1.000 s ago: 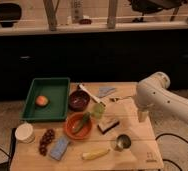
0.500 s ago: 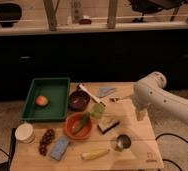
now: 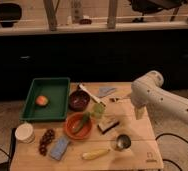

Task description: Place fork in metal cup

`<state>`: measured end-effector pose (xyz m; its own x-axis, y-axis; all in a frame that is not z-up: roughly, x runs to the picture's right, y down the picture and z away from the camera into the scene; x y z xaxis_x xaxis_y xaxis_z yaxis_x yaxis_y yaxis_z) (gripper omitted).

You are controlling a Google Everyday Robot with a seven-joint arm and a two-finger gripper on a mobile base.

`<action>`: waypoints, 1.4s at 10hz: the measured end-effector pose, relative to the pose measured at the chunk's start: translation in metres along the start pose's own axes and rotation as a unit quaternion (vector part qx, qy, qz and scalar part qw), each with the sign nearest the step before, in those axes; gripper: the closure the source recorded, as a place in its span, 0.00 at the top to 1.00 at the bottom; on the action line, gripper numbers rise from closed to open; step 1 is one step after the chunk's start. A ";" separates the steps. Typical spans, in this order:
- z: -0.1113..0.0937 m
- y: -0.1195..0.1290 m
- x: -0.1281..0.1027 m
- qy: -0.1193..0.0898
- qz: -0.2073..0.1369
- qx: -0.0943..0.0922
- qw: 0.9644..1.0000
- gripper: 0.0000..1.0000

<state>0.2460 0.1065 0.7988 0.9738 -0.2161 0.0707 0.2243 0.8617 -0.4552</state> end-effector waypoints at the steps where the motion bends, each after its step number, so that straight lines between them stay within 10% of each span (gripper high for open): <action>1: 0.001 -0.002 -0.001 -0.001 -0.003 -0.001 1.000 0.80; 14: 0.027 -0.026 0.001 -0.016 -0.026 -0.014 0.999 0.80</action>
<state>0.2420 0.0969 0.8348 0.9619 -0.2442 0.1226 0.2729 0.8365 -0.4752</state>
